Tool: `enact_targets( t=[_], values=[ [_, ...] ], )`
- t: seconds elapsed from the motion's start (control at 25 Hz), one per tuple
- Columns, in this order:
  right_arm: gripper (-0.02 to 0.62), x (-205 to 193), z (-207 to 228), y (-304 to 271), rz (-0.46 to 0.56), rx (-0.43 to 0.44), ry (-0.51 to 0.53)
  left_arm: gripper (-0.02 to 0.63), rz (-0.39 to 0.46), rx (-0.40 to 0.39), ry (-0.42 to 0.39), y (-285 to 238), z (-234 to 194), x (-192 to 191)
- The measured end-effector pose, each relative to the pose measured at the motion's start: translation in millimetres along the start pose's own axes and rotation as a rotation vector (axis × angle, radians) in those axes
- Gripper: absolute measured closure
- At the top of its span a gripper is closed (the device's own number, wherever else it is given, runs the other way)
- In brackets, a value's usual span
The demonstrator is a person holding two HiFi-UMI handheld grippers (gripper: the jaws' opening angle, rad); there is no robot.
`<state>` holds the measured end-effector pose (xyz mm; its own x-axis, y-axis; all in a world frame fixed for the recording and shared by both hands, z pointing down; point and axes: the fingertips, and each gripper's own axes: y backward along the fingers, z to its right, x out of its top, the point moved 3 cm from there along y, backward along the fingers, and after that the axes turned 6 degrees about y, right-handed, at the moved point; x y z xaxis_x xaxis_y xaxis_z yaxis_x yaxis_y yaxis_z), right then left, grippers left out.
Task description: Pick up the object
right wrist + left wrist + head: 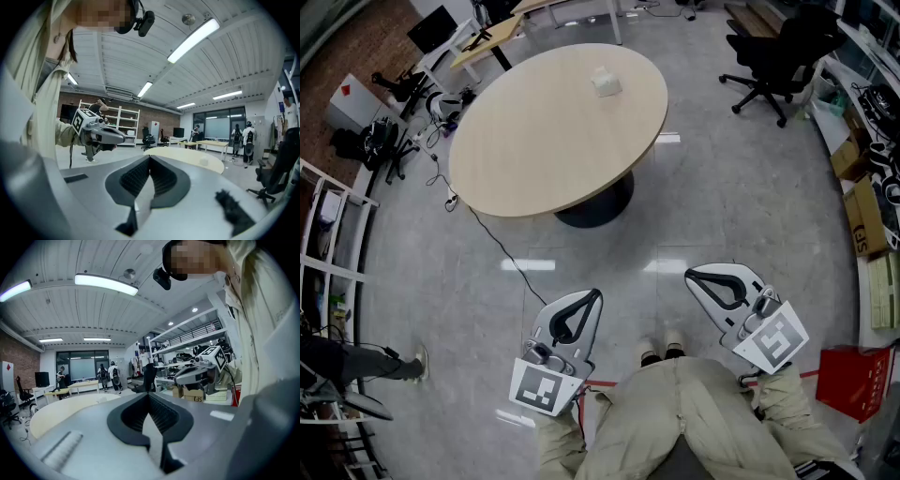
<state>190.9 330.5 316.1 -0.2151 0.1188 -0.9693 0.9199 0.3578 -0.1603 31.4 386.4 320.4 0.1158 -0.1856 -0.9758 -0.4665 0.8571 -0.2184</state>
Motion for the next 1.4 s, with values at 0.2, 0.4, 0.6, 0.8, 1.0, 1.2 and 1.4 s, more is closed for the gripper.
enact_targets(
  t=[0.2, 0.4, 0.6, 0.8, 1.0, 1.2, 1.4],
  values=[
    [0.592, -7.1, 7.4, 2.4, -0.008, 0.006, 0.006, 0.601, 0.009, 0.006, 0.019, -10.2, 0.9, -2.3],
    [0.592, -14.1, 18.7, 3.6, -0.005, 0.021, 0.013, 0.601, 0.006, 0.006, 0.000, -28.6, 1.6, -4.6],
    [0.592, -18.7, 34.5, -8.0, -0.025, 0.030, 0.002, 0.601, 0.008, 0.003, 0.013, -46.5, -13.5, -0.3],
    [0.592, -22.6, 56.1, -39.0, -0.031, 0.024, 0.013, 0.601, 0.024, -0.004, 0.004, -69.2, -48.3, 0.3],
    [0.592, -21.9, 86.2, -77.9, -0.038, 0.011, 0.007, 0.601, 0.024, -0.023, 0.013, -96.7, -91.3, 3.7],
    [0.592, -18.9, 110.2, -116.1, -0.046, 0.009, 0.006, 0.601, 0.019, -0.034, 0.026, -116.6, -131.5, 6.3],
    [0.592, -20.5, 125.6, -145.1, -0.059, 0.014, 0.003, 0.601, 0.015, -0.050, 0.032, -133.0, -160.3, 5.0]
  ],
)
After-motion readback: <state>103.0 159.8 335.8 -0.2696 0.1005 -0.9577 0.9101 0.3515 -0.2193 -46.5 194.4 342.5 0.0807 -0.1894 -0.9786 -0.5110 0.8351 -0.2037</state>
